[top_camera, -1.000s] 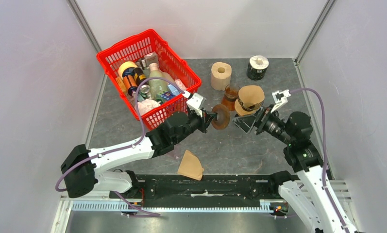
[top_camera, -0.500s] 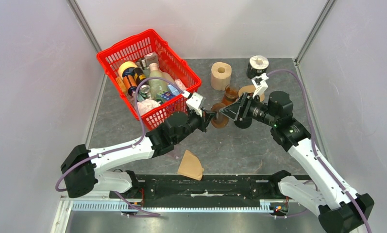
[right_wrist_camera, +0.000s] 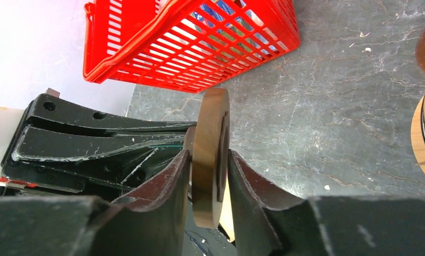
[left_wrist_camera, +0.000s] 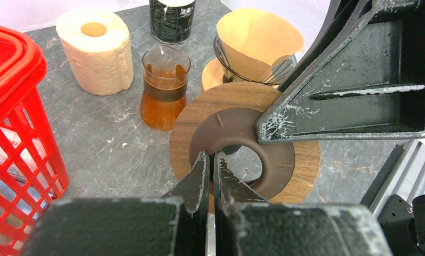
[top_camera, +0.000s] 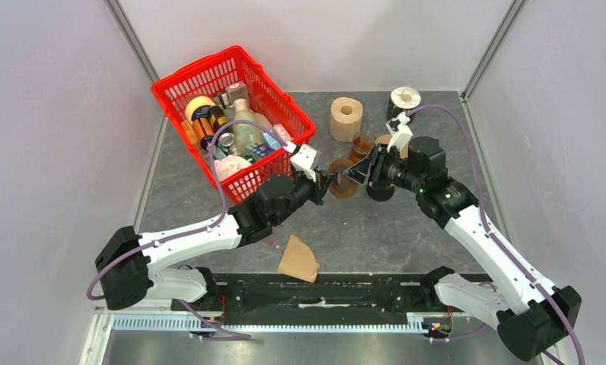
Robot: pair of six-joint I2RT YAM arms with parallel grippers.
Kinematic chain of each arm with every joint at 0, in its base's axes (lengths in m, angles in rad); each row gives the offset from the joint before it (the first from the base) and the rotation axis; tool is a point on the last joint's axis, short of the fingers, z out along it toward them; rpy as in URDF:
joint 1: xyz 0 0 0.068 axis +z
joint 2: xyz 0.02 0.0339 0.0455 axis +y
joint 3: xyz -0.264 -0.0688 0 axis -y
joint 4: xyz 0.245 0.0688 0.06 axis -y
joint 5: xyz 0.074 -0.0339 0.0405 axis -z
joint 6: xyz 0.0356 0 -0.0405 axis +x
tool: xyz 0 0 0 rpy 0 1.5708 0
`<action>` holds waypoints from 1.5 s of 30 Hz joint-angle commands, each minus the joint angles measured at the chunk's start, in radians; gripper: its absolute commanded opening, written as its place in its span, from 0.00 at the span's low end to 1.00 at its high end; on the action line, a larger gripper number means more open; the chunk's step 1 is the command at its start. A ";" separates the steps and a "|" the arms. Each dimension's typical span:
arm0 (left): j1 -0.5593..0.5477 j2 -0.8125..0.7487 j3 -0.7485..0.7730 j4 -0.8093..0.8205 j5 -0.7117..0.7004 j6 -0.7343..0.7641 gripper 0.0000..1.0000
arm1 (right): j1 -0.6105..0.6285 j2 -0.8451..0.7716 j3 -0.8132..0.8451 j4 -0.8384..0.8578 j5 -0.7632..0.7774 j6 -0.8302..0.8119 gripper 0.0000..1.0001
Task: Place the coffee filter in the dripper
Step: Place the dripper holder onto the coffee server.
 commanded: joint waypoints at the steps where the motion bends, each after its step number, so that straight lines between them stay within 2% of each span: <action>1: -0.001 -0.026 0.037 0.088 -0.020 0.049 0.02 | 0.010 0.012 0.058 0.009 0.009 -0.014 0.33; 6: -0.003 -0.021 0.055 0.064 -0.030 0.061 0.03 | 0.013 0.027 0.087 -0.005 0.008 -0.041 0.12; 8: -0.002 -0.029 0.058 0.045 -0.049 0.061 0.20 | 0.012 0.033 0.128 -0.053 0.055 -0.086 0.07; 10: -0.003 -0.040 0.044 0.043 -0.076 0.053 0.50 | 0.012 0.041 0.197 -0.134 0.160 -0.141 0.04; 12: -0.002 -0.052 0.027 0.048 -0.109 0.043 0.71 | 0.011 0.051 0.277 -0.204 0.278 -0.194 0.03; 14: -0.001 -0.067 0.015 0.047 -0.151 0.037 0.83 | 0.013 0.066 0.347 -0.233 0.346 -0.242 0.02; 18: 0.000 -0.100 -0.011 0.036 -0.217 0.032 0.86 | 0.011 0.141 0.481 -0.253 0.469 -0.351 0.02; 22: 0.006 -0.135 -0.038 0.020 -0.275 0.043 0.87 | 0.015 0.282 0.603 -0.277 0.574 -0.492 0.03; 26: 0.014 -0.155 -0.066 0.019 -0.350 0.065 0.88 | 0.042 0.437 0.703 -0.285 0.758 -0.707 0.03; 30: 0.023 -0.161 -0.083 0.003 -0.420 0.074 0.89 | 0.085 0.567 0.744 -0.209 0.937 -0.908 0.02; 34: 0.032 -0.175 -0.105 0.011 -0.456 0.079 0.89 | 0.100 0.699 0.797 -0.176 1.096 -0.981 0.03; 45: 0.047 -0.189 -0.122 0.010 -0.488 0.089 0.90 | 0.143 0.896 0.815 -0.154 1.222 -1.075 0.03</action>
